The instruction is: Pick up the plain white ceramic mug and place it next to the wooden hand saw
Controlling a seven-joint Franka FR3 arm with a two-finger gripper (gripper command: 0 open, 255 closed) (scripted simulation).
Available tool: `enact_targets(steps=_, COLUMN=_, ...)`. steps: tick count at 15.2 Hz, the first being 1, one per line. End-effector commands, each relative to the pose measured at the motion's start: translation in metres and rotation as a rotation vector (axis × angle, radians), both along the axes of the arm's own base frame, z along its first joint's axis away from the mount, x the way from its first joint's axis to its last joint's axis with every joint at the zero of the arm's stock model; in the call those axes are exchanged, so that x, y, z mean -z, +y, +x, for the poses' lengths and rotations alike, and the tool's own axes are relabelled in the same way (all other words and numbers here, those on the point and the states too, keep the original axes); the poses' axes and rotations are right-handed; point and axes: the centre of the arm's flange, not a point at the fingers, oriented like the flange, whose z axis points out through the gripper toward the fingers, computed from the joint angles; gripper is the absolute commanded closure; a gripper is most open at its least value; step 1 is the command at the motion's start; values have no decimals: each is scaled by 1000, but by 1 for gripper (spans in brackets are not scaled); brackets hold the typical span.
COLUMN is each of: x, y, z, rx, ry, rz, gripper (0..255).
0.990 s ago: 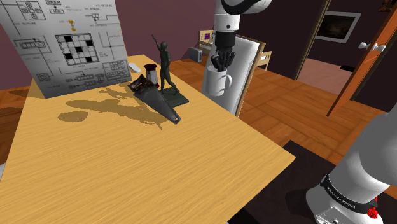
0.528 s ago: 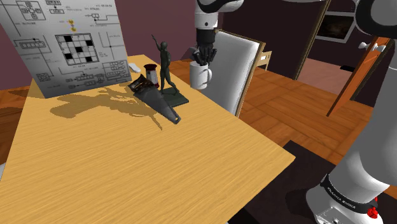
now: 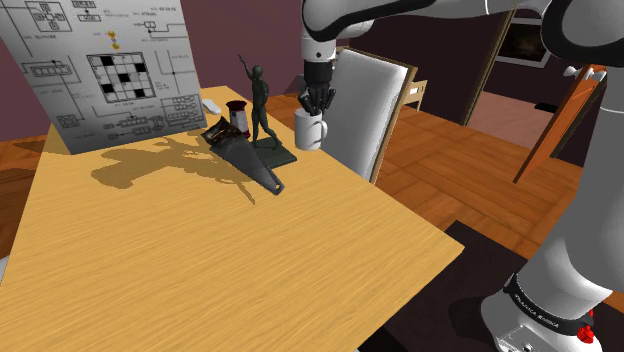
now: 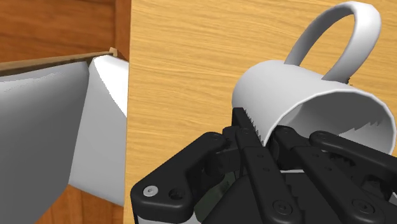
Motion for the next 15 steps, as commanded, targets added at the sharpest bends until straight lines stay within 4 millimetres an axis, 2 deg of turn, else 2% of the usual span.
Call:
enact_targets(steps=1, x=10, y=-1, z=0, rx=0, ry=-1, rz=0, gripper=255)
enact_targets(steps=15, x=84, y=-1, z=0, rx=0, ry=-1, rz=0, gripper=255)
